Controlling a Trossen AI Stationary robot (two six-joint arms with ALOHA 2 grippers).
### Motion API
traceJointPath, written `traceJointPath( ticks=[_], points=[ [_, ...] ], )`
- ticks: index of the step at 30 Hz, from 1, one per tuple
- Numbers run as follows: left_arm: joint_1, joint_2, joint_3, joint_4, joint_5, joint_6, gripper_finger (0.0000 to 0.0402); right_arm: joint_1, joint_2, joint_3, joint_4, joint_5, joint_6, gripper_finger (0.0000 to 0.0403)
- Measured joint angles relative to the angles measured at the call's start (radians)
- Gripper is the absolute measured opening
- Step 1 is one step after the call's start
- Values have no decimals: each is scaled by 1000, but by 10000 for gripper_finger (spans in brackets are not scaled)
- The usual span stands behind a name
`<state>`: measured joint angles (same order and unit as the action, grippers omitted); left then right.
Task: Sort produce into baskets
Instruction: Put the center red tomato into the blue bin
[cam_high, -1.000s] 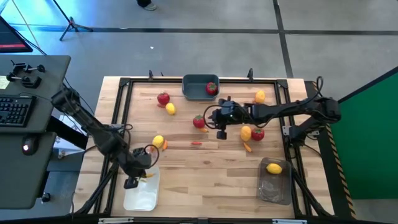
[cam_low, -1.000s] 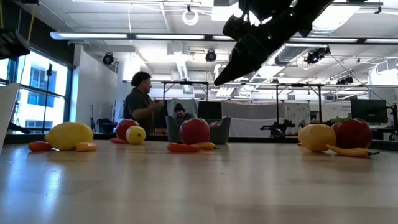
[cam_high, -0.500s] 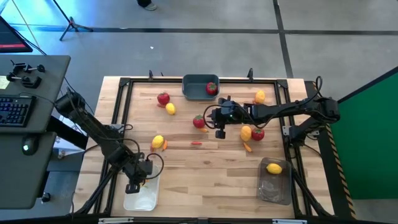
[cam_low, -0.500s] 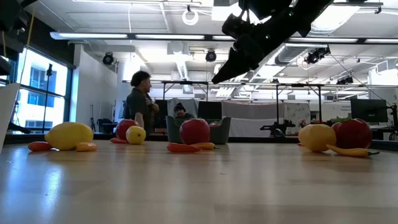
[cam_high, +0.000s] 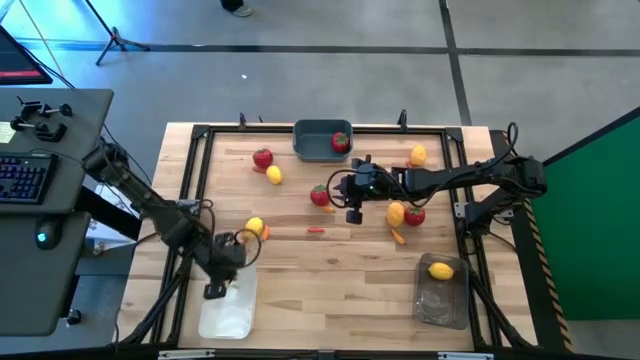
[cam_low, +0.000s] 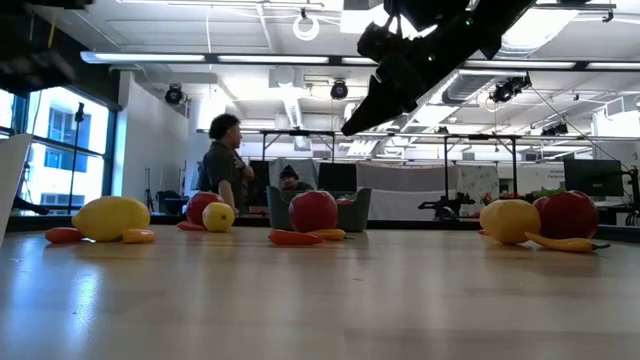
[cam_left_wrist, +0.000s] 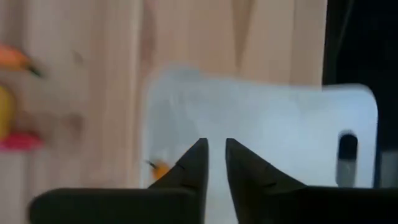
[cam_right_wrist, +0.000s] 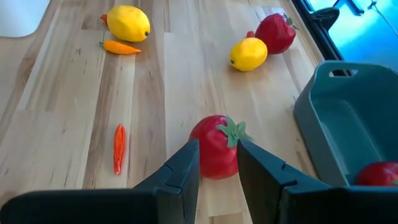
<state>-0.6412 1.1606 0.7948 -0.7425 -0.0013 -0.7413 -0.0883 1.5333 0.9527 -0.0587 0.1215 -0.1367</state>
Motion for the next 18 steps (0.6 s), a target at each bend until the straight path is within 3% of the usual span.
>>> traceJointPath(
  ticks=[3, 7, 12, 18],
  points=[
    [96, -16, 0, 15, -28, 104, 6, 0, 0, 0, 0, 0, 23, 99],
    [235, -16, -27, 115, 2, 253, 4, 4, -1, 0, -1, 0, 55, 99],
    [393, -13, -101, 341, 95, 402, 1, 6, -1, 0, -5, -1, 90, 99],
    [548, -12, -213, 630, 148, 473, 0, 6, -1, 0, -4, -1, 112, 121]
  ],
)
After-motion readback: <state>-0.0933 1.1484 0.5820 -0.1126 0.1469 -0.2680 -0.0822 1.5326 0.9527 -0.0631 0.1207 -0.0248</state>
